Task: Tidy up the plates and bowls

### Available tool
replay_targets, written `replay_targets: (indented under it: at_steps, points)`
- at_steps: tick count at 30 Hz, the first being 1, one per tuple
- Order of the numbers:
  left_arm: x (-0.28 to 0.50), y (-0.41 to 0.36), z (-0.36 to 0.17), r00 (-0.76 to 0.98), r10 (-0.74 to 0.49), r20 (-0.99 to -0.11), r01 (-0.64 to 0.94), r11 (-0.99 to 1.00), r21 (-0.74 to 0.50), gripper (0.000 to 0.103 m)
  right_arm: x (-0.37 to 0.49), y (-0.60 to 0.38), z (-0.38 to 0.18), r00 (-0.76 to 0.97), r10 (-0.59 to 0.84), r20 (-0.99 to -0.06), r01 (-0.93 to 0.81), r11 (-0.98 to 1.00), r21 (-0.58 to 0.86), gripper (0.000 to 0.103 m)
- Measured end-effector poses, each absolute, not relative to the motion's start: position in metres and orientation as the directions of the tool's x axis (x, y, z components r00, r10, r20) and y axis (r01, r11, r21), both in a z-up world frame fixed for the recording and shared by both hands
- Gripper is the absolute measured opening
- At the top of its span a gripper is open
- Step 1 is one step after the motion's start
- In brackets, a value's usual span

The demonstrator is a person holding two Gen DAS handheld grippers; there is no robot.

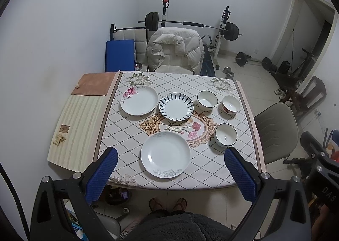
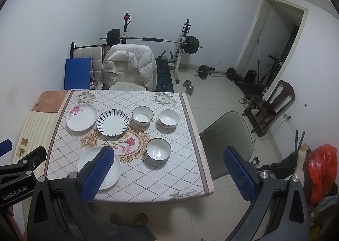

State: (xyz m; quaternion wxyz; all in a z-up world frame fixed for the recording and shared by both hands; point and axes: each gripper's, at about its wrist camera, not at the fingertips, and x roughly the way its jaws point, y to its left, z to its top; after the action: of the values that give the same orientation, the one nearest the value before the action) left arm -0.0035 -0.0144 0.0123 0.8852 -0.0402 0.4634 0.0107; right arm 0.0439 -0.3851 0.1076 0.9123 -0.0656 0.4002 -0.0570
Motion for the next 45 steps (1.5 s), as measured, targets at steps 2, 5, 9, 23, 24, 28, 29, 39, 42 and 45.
replay_targets:
  at_steps: [2,5,9,23,24,28,29,39,42,45]
  points:
    - [-0.004,-0.015,0.012,0.57,-0.017,-0.821,-0.056,0.997,-0.06,0.103,0.043,-0.386,0.108,0.674,-0.158,-0.722,0.052,0.985,-0.167,0.103]
    - [-0.006,-0.016,0.012,0.572,-0.016,-0.82,-0.058,0.997,-0.059,0.103,0.043,-0.386,0.108,0.674,-0.155,-0.722,0.051,0.985,-0.164,0.103]
    - [-0.005,-0.015,0.012,0.571,-0.017,-0.821,-0.056,0.997,-0.059,0.103,0.042,-0.387,0.107,0.674,-0.155,-0.722,0.052,0.985,-0.162,0.103]
    - [-0.009,-0.018,0.012,0.577,-0.014,-0.817,-0.055,0.997,-0.056,0.103,0.038,-0.39,0.107,0.676,-0.153,-0.721,0.053,0.986,-0.16,0.103]
    - [-0.009,-0.018,0.012,0.577,-0.013,-0.817,-0.056,0.997,-0.055,0.103,0.038,-0.39,0.107,0.675,-0.152,-0.722,0.052,0.986,-0.159,0.103]
    - [-0.01,-0.018,0.013,0.578,-0.012,-0.816,-0.056,0.997,-0.053,0.103,0.035,-0.391,0.107,0.674,-0.151,-0.723,0.051,0.986,-0.159,0.103]
    - [-0.01,-0.018,0.013,0.578,-0.012,-0.816,-0.055,0.997,-0.054,0.103,0.035,-0.39,0.107,0.674,-0.151,-0.723,0.051,0.986,-0.159,0.103]
    - [-0.015,-0.016,0.015,0.579,-0.013,-0.815,-0.055,0.997,-0.055,0.103,0.031,-0.389,0.108,0.677,-0.153,-0.72,0.051,0.986,-0.162,0.103]
    - [-0.015,-0.015,0.015,0.58,-0.013,-0.815,-0.053,0.997,-0.054,0.103,0.03,-0.387,0.11,0.678,-0.152,-0.719,0.049,0.985,-0.162,0.103]
    - [-0.015,-0.015,0.015,0.58,-0.012,-0.814,-0.054,0.997,-0.053,0.103,0.029,-0.384,0.11,0.679,-0.147,-0.719,0.046,0.986,-0.159,0.103]
